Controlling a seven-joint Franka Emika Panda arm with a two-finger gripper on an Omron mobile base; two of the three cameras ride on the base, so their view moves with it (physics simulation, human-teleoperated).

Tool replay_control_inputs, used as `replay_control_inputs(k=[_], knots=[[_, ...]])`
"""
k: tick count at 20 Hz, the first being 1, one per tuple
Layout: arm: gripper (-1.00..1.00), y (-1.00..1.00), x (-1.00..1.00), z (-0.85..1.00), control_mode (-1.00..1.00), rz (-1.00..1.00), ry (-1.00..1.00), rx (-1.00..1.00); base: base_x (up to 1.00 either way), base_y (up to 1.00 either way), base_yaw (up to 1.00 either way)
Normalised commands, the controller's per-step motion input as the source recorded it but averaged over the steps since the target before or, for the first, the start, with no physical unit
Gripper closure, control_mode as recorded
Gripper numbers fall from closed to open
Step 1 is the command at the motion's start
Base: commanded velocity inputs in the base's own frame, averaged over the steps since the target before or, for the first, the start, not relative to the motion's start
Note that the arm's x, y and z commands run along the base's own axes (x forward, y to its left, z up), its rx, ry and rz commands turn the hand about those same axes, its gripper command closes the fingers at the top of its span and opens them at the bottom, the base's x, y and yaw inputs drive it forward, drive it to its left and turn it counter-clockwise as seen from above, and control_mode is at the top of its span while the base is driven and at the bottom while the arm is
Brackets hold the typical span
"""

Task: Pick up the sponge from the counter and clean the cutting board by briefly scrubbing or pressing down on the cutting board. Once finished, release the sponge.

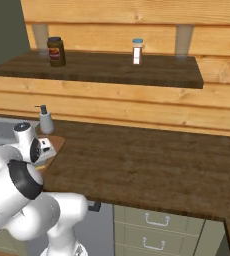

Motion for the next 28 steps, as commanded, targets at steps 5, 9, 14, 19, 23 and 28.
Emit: replay_control_inputs(k=[5,9,14,19,23,28], knots=[[1.00,0.24,0.14,-0.32,-1.00,0.00,0.00,0.02,0.00,0.00,0.00],[1.00,0.13,0.19,-0.06,-1.00,0.00,0.00,0.05,0.00,0.00,0.00],[1.00,0.05,0.29,0.00,-1.00,-0.08,0.05,0.01,0.00,0.00,0.00],[1.00,0.23,0.39,-0.05,-1.00,-0.23,0.03,-0.05,0.00,0.00,0.00],[1.00,0.17,0.47,0.00,-1.00,-0.21,0.00,-0.03,0.00,0.00,0.00],[1.00,0.03,0.59,0.00,-1.00,-0.12,0.00,0.00,0.00,0.00,0.00]])
